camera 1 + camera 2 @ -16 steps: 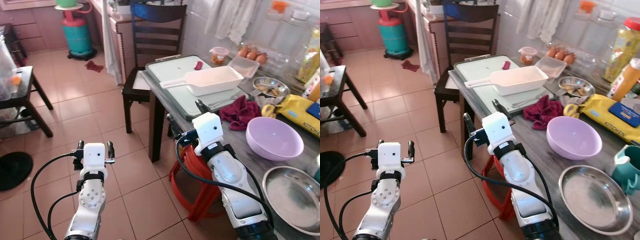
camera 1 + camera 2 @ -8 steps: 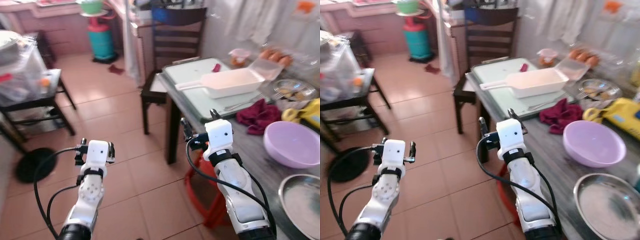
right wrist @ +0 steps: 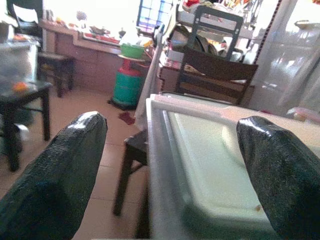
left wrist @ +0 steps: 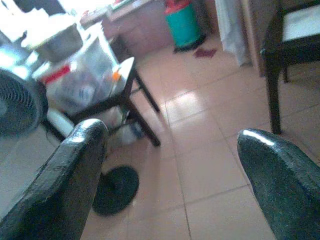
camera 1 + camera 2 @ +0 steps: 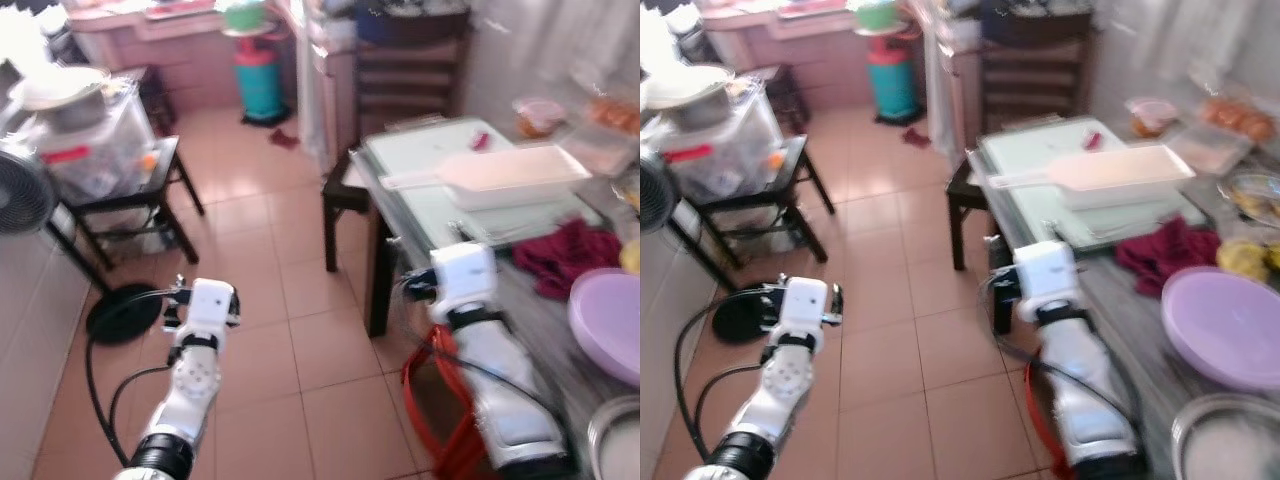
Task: Setting the table
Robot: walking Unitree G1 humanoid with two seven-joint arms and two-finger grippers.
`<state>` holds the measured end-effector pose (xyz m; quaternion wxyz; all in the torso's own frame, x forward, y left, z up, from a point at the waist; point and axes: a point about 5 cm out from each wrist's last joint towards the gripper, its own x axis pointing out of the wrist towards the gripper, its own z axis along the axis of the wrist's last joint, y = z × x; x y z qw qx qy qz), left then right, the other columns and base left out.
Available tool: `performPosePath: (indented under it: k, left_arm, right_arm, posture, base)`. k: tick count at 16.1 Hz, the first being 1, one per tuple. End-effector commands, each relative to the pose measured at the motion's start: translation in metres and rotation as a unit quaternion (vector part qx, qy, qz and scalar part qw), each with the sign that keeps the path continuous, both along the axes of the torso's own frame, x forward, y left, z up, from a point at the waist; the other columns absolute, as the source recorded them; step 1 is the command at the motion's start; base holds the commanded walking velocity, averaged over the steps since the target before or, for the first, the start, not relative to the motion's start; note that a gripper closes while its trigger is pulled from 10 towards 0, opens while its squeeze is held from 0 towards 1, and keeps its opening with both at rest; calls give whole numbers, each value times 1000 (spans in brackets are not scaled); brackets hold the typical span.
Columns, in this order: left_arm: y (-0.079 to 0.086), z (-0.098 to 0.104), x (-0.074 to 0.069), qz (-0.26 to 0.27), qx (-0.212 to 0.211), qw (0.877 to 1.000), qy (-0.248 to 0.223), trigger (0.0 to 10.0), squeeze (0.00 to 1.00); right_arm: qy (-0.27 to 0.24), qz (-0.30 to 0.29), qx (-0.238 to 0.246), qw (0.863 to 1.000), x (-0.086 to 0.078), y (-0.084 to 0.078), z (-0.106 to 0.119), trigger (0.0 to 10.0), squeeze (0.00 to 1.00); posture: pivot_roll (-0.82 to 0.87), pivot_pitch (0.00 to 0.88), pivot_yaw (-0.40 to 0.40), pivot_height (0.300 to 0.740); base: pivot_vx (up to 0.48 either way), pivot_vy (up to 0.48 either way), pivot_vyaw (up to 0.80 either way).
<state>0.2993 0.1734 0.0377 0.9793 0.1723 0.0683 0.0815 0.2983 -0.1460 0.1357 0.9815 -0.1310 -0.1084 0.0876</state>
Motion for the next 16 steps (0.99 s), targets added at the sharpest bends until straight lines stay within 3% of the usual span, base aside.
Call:
performPosePath:
  k: [1, 5, 9, 13, 15, 16]
  left_arm:
    - [7, -16, -12, 24, 5, 999, 28, 10000, 0]
    - [13, -41, -27, 12, 17, 995, 95, 10000, 0]
    - [17, -71, -52, -13, 4, 980, 197, 10000, 0]
    - [8, -91, -72, -74, 16, 960, 269, 10000, 0]
    - [8, -94, -76, -83, 25, 955, 285, 10000, 0]
    - [8, -97, -79, -87, 27, 949, 300, 10000, 0]
  right_arm:
    - [-1, 38, 1, 999, 3, 17, 1, 10000, 0]
    - [4, 53, 5, 999, 6, 28, -1, 10000, 0]
    - [59, 40, 32, 997, 6, 26, -29, 10000, 0]
    - [145, -23, 62, 987, 0, 6, -75, 10000, 0]
    - [188, -39, 47, 980, -8, -1, -99, 10000, 0]
    - [232, -58, 54, 969, -15, -7, -117, 10000, 0]
  posture:
    - [-79, 7, 30, 740]
    - [-58, 0, 16, 740]
    - [-51, 0, 20, 740]
    - [-47, 0, 30, 740]
    - [-46, 0, 34, 740]
    - [-46, 0, 37, 740]
  base:
    - [0, 0, 800]
    - [0, 0, 727]
    - [0, 0, 0]
    - [0, 0, 0]
    - [0, 287, 0]
    - [0, 349, 0]
